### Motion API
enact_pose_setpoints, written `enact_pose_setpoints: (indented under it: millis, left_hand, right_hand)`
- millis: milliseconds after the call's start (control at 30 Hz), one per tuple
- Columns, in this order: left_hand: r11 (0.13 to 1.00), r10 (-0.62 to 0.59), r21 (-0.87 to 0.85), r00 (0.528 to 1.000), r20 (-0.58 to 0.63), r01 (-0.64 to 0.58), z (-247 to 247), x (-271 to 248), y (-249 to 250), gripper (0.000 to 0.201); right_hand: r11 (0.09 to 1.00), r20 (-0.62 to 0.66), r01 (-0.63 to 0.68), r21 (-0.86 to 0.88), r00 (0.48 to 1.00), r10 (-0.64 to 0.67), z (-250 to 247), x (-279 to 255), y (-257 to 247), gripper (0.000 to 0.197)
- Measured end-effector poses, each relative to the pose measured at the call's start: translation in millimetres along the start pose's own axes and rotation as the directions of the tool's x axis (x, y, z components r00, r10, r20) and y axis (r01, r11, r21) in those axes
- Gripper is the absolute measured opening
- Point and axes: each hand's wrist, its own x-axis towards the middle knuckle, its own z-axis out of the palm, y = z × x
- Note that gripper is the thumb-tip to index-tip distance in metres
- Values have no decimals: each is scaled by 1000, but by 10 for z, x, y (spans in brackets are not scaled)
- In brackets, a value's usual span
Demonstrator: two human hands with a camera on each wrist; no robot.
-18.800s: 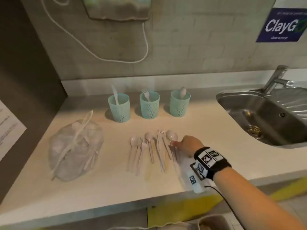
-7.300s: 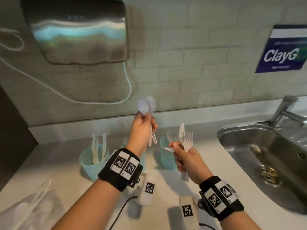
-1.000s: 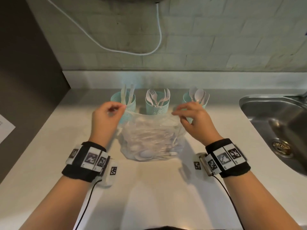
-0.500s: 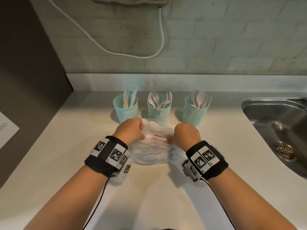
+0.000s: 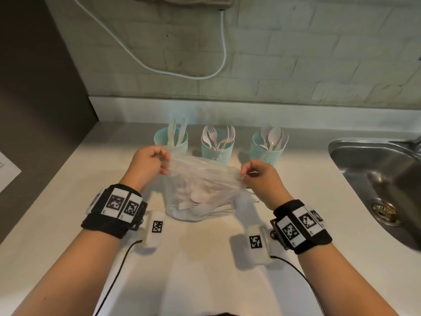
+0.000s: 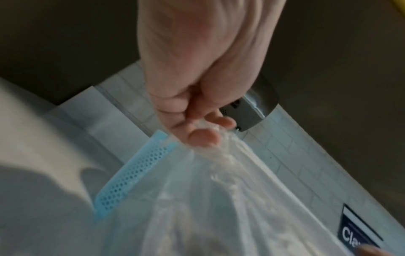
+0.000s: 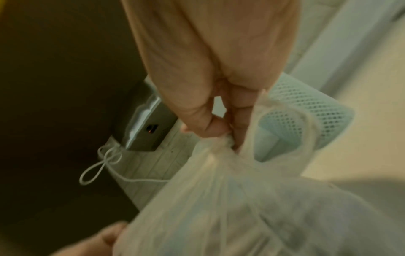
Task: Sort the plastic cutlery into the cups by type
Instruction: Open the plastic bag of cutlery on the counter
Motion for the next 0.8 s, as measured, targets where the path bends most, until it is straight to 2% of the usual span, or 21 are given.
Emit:
enact_pose_setpoints:
  millis: [100,167,267,333,367,400,467,500,533,567,633,667,733,800]
  left_hand:
    - [982,-28,185,999,43,20,-64,-2,-93,55]
    - [978,-70,198,996,52,58,-98,1,-148,60]
    - [981,-94,175,995,30,88,-120,-4,-207,58]
    - [956,19,294,1000,19,-24,-95,-34,-231,51]
    - [922,130,367,991,4,-122,-78,-67,-226,47]
    - [867,277,434,961,-11,-245,-59,-100,-212,41]
    - [718,550,480,834,52,-504,-18,-146,-163,27]
    - [664,607,451,782,140,-597,11,-158,-122,21]
    - [635,615,405,748,250,-658,39,-164,-89,17]
    - [621,583,373,724,369,-690,76,-176,-54,15]
    - [584,471,396,693,547,-709,158,-192,-6,19]
    - [549,406,448,693,596,-706,190,-189,2,24]
    - [457,278,590,737,616,-665,222,-199,21,32]
    - [389,216,658,758,615,-645,216,-213,43,26]
  right_hand:
    - [983,-7,-80,165,997,82,-26,-25,47,38]
    - [967,3,-134,217,991,137,-29,-25,103,42]
    - [972,-26,-177,153,983,184,-34,4,223,46]
    - [987,-59,-160,-2,985,159,-35,11,272,49]
    - [990,-89,-101,-97,992,92,-31,7,265,50]
    - [985,-128,2,-173,992,-24,-29,-7,231,50]
    - [929,-155,286,-236,932,-326,-25,-31,94,47]
    - [873,-105,421,-247,884,-456,-18,-33,21,44]
    - [821,-9,515,-248,846,-533,3,-29,-46,41]
    - [789,112,561,-249,826,-552,35,-21,-101,39]
    - [779,320,559,-285,821,-472,133,19,-163,39]
    - [788,383,531,-311,829,-407,181,43,-170,40]
    - [802,450,464,-375,848,-281,237,83,-139,38]
    - [763,458,431,-482,866,-200,233,114,-86,32]
